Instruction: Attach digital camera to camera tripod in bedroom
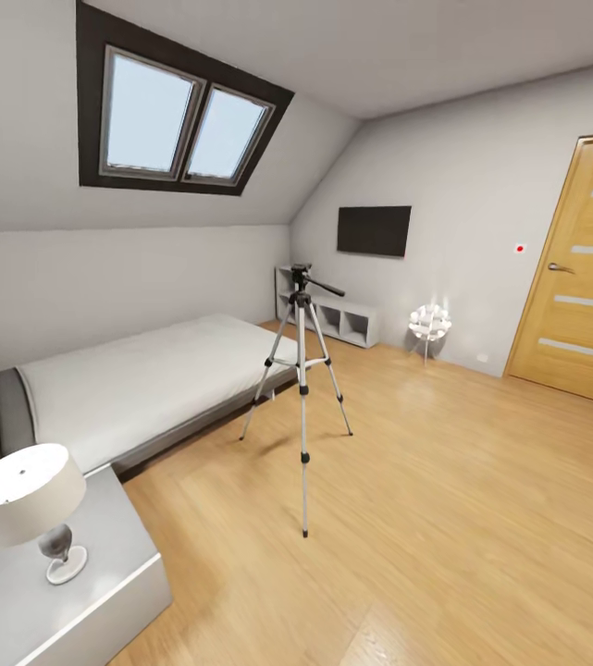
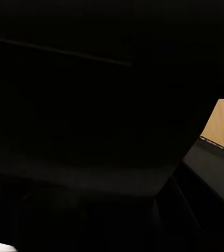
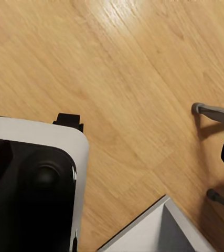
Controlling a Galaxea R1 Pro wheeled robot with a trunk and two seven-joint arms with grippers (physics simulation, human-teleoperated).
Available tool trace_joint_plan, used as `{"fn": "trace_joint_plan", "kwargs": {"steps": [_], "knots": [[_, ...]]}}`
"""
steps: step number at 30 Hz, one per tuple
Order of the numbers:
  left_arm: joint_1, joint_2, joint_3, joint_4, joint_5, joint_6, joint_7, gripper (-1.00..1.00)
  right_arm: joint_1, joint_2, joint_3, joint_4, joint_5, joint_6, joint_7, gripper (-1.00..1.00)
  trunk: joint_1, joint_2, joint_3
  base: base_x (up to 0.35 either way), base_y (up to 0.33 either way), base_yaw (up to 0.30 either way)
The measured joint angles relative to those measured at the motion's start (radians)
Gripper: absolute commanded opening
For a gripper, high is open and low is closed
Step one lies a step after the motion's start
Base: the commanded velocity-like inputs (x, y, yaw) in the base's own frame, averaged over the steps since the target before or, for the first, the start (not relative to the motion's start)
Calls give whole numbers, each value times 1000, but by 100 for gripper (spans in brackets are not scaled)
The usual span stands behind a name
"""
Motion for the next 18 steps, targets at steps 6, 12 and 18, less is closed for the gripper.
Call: {"fn": "trace_joint_plan", "kwargs": {"steps": [6,12,18], "knots": [[0,-1,-1,0,-1,0,0,-100,0,0,0,0,0,0,0,100,-23,42,19,0,0,0],[0,-2,0,0,-2,0,0,-100,0,0,0,1,0,0,0,100,-46,84,38,0,0,0],[0,-2,-1,0,0,0,0,-100,0,0,1,1,1,0,0,100,-69,126,57,0,0,0]]}}
